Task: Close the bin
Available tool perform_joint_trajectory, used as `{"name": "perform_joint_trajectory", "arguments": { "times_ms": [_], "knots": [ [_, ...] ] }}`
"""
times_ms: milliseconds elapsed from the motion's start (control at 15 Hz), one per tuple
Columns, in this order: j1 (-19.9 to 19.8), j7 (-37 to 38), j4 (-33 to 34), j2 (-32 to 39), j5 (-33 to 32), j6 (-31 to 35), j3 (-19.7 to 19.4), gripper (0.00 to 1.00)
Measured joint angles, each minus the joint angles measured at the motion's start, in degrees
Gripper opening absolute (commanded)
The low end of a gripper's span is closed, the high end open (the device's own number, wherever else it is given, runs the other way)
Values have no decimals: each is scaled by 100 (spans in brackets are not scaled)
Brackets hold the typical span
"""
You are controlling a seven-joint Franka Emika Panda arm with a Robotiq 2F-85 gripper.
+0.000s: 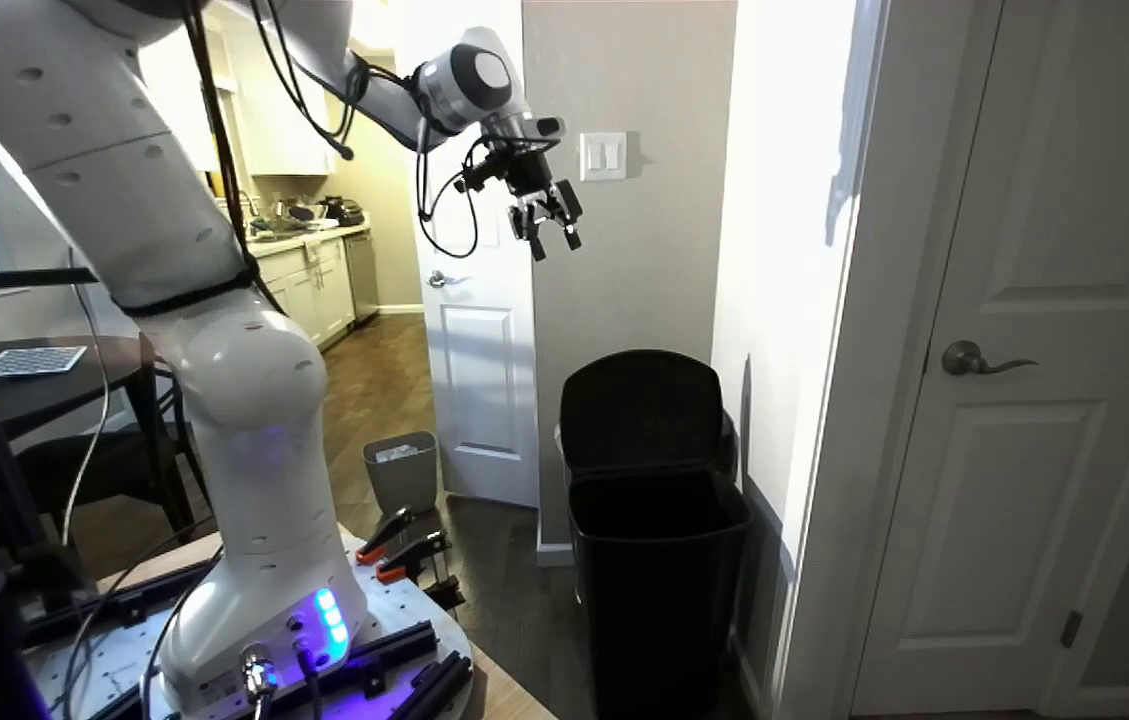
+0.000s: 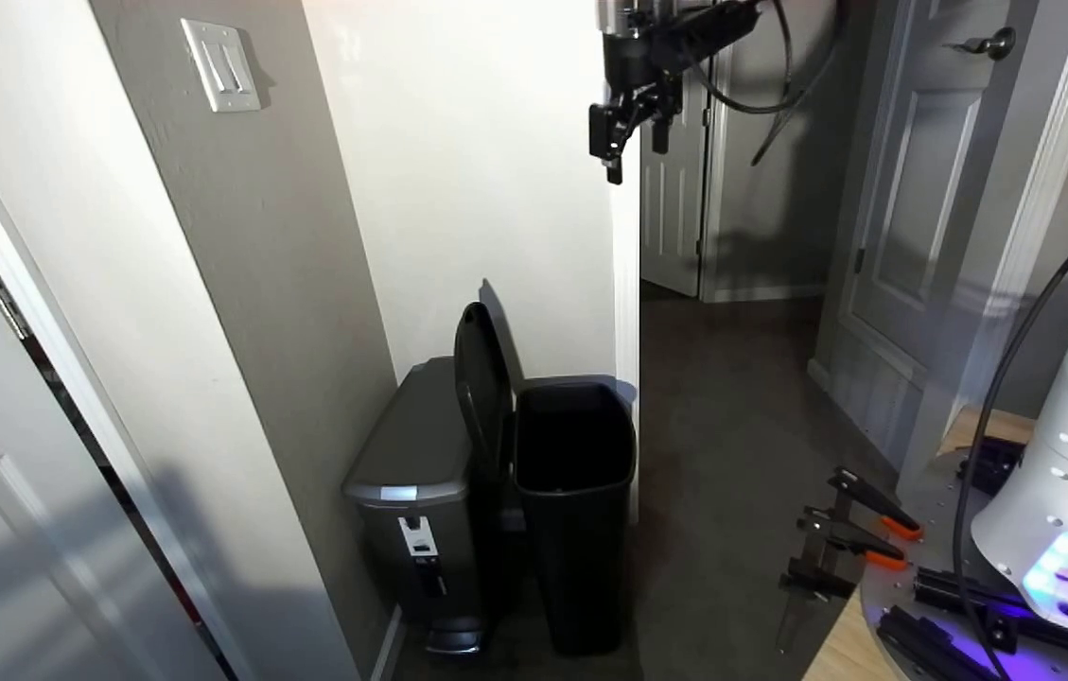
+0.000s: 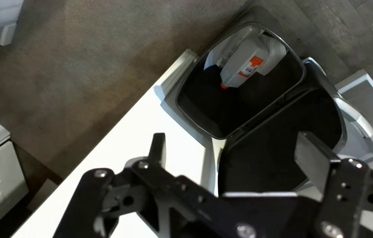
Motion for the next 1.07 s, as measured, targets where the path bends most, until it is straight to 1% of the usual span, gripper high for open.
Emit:
{"name": "perform_joint_trajectory", "arguments": {
  "times_ms": [267, 600, 800, 1067],
  "knots": [
    [201, 298, 1168, 1071, -2, -147, -145, 100],
    [645, 339, 2231, 2109, 221, -175, -528, 100],
    [753, 339, 2513, 2390, 267, -195, -618, 100],
    [769, 339, 2551, 2405, 270, -215, -627, 100]
  ]
}}
